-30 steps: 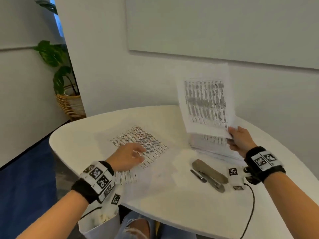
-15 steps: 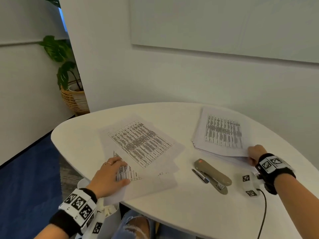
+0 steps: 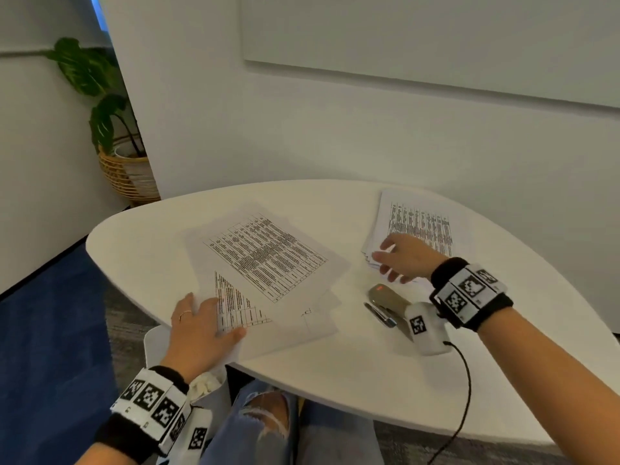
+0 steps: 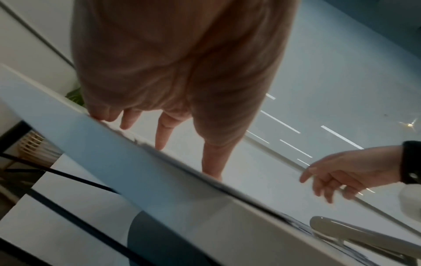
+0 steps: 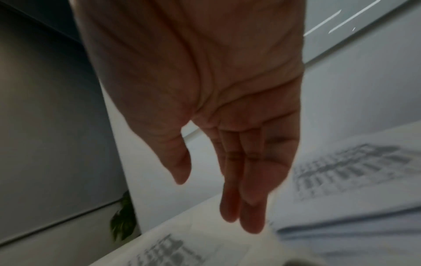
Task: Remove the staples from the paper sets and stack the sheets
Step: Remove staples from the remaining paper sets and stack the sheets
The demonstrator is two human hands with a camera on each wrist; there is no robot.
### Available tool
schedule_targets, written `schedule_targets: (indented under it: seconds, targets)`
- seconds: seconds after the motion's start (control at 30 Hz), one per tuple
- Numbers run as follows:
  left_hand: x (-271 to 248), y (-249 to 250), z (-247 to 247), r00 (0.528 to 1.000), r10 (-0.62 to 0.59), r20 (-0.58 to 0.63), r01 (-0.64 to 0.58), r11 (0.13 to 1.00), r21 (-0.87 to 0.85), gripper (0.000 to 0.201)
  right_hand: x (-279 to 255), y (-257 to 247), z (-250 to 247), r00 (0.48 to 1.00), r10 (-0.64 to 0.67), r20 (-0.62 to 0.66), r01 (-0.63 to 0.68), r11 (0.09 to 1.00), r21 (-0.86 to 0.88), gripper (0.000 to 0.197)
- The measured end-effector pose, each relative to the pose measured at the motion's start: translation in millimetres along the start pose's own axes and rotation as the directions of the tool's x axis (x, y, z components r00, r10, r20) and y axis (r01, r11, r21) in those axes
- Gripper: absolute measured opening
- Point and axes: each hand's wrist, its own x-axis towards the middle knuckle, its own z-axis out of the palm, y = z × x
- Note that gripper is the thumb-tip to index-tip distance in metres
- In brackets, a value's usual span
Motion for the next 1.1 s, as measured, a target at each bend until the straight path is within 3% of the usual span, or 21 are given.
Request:
schedule_targets:
  seconds: [0.07,0.2,0.27,0.37,0.57,0.7,0.9,1.1]
  targets:
    - [-10.8,-1.3,-0.7,0.998,0.052,0.037,-0.054,0.998,0.045,0.086,3.3,-22.4,27.4,0.988,-0.09,0.124,0.106,0.986,-0.126,0.05]
    - [-22.6,-12.6,0.8,0.986,0.143,0.084,-0.155,0.977,0.147,0.106,5.2,-62.2,90.8,0.922,-0.248,0.299,0.355,0.85,-0.39,0.073]
    - [-23.7,-19.6,3.5,0.983,0.167,0.074,-0.177,0.971,0.158,0.116,6.9,-76.5,120.8,0.91,-0.221,0.35,0.371,0.809,-0.456,0.078]
    - [-23.4,-28.0,8.9,0.978,0.205,0.037,-0.208,0.967,0.147,0.124,10.1,-87.5,146.3,0.931,-0.173,0.32,0.33,0.772,-0.543,0.077]
    - [-25.6,-30.1,10.7,0.974,0.228,0.009,-0.228,0.968,0.107,0.116,4.3,-98.0,150.9,0.942,-0.202,0.267,0.327,0.733,-0.597,0.066]
    - [-28.0,-27.5,9.6,0.974,0.225,0.001,-0.224,0.971,0.083,0.092,2.5,-100.3,154.1,0.941,-0.208,0.267,0.333,0.704,-0.627,0.06]
    - [-33.0,-22.7,6.0,0.977,0.211,0.023,-0.212,0.972,0.1,0.091,1.1,-96.5,151.3,0.956,-0.227,0.186,0.292,0.668,-0.685,0.053]
    - [-33.9,-15.1,-1.0,0.972,0.23,0.05,-0.233,0.968,0.094,0.058,-23.8,-81.0,158.6,0.96,-0.226,0.163,0.273,0.653,-0.706,0.051]
